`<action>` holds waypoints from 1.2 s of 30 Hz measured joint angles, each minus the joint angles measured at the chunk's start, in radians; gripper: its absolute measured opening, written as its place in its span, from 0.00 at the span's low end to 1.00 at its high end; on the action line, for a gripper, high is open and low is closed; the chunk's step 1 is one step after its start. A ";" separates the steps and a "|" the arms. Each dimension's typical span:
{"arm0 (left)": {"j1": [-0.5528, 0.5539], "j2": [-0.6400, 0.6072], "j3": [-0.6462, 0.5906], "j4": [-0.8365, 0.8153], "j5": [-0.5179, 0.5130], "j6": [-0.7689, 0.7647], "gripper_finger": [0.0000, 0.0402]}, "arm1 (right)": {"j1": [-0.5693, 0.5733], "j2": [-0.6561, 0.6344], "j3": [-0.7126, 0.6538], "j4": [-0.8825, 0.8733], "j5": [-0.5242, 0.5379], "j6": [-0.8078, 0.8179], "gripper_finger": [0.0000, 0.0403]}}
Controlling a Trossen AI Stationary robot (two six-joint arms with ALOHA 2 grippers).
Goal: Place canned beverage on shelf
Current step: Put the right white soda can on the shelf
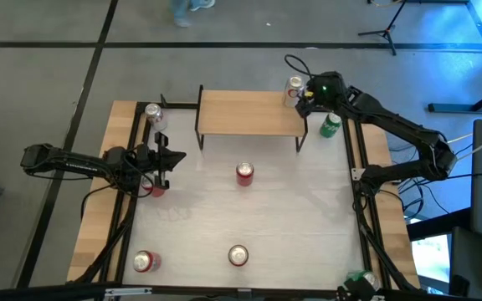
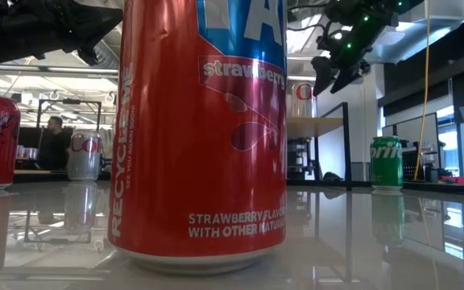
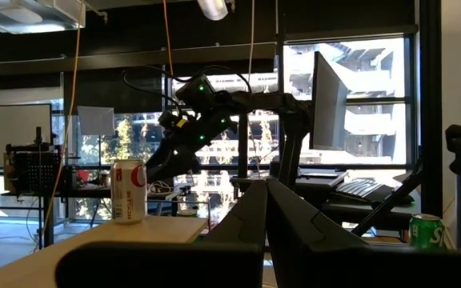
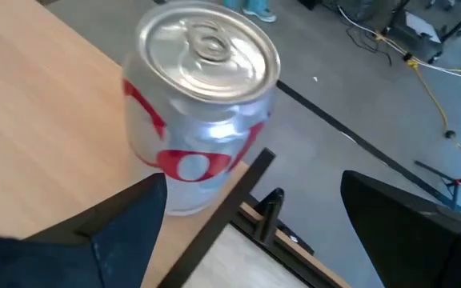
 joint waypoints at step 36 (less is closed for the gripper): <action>0.000 0.000 0.000 0.000 0.000 0.001 0.01 | 0.000 0.000 0.000 0.020 -0.514 -0.038 0.92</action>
